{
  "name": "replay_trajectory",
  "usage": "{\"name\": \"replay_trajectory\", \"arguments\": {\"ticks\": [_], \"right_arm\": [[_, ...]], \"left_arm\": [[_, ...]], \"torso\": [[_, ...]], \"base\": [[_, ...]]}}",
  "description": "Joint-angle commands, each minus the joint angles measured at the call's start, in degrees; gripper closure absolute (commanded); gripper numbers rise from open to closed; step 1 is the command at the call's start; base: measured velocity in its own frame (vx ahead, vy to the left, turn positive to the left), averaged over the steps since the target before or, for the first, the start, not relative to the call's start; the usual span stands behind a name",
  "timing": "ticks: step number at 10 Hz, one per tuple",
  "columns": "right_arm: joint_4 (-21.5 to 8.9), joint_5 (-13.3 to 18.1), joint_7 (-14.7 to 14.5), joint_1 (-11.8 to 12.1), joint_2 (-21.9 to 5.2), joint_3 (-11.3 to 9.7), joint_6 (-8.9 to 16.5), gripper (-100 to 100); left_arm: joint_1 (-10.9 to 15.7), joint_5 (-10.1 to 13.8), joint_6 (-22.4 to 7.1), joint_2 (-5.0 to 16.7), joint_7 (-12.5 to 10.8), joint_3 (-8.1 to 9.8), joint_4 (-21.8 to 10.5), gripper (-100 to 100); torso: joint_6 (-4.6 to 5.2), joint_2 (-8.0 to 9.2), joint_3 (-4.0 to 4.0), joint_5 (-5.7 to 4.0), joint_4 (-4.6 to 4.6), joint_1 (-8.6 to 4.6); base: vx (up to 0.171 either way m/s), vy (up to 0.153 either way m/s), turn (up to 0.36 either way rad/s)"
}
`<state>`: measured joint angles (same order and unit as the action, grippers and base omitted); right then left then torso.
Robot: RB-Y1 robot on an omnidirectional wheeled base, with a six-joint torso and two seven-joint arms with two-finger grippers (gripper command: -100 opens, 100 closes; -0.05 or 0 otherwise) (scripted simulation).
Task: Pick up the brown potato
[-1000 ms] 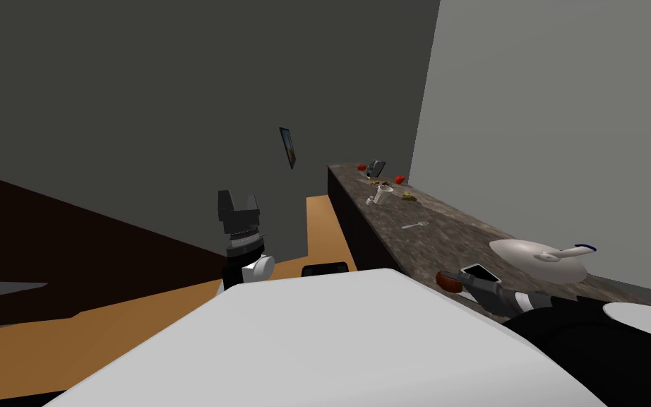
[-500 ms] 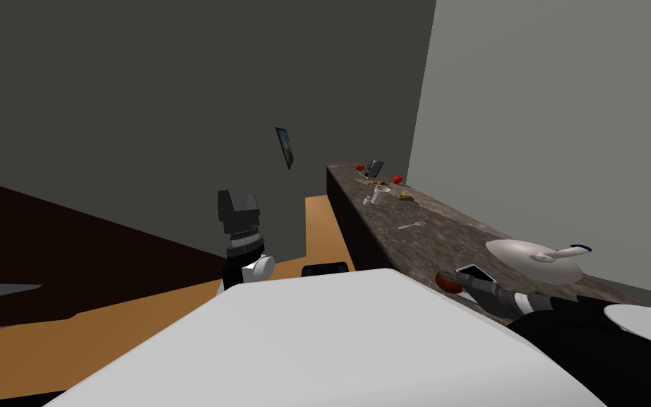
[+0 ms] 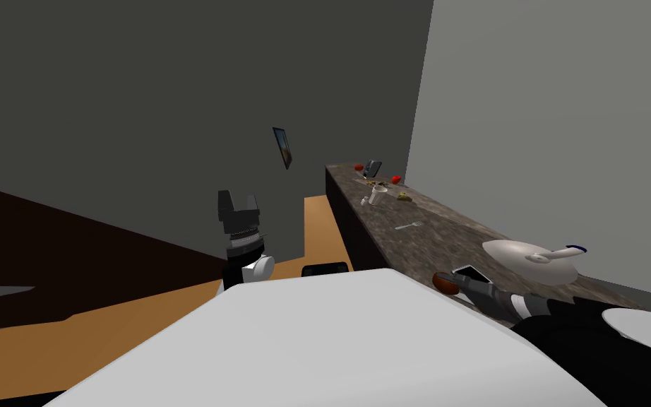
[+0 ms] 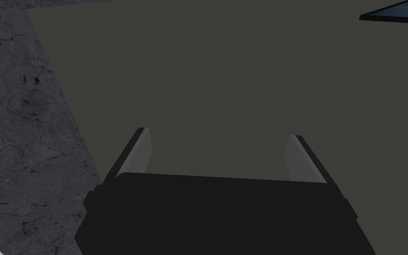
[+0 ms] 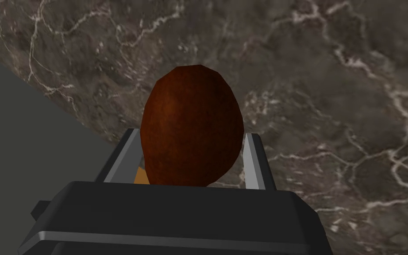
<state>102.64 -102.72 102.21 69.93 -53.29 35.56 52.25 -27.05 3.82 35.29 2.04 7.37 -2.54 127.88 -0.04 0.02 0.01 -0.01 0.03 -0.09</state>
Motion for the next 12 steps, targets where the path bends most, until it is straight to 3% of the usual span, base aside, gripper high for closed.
{"name": "replay_trajectory", "arguments": {"ticks": [1,4,5,8,10,12], "right_arm": [[2.9,-1.6,0.8,2.9,-1.2,-1.2,-2.9,100],[7.2,-3.1,1.5,7.6,-2.4,-2.3,-7.6,100],[7.2,-3.1,1.5,7.6,-2.4,-2.3,-8.5,100],[12.6,-6.2,3.0,13.2,-4.8,-4.6,-13.6,100],[14.1,-6.2,3.0,14.9,-4.8,-4.6,-16.1,100],[17.6,-7.8,3.7,18.6,-6.0,-5.8,-20.0,100]], "left_arm": [[0.0,0.0,0.0,0.0,0.0,0.0,0.0,0],[0.0,0.0,0.0,0.0,0.0,0.0,0.0,0],[0.0,0.0,0.0,0.0,0.0,0.0,0.0,0],[0.0,0.0,0.0,0.0,0.0,0.0,0.0,0],[0.0,0.0,0.0,0.0,0.0,0.0,0.0,0],[0.0,0.0,0.0,0.0,0.0,0.0,0.0,0]], "torso": [[0.0,0.0,0.0,0.0,0.0,0.0],[0.02,-0.01,-0.01,-0.03,0.0,-0.1],[0.04,-0.01,0.0,-0.04,0.0,-0.1],[0.04,0.01,0.01,-0.02,0.01,-0.02],[0.08,0.04,0.02,-0.05,0.01,-0.11],[0.08,0.02,0.02,-0.03,0.02,-0.02]], "base": [[0.0,-0.055,-0.008],[0.007,-0.061,-0.004],[0.003,-0.022,-0.002],[0.006,-0.052,-0.009],[0.0,-0.045,0.001],[0.008,-0.046,-0.007]]}}
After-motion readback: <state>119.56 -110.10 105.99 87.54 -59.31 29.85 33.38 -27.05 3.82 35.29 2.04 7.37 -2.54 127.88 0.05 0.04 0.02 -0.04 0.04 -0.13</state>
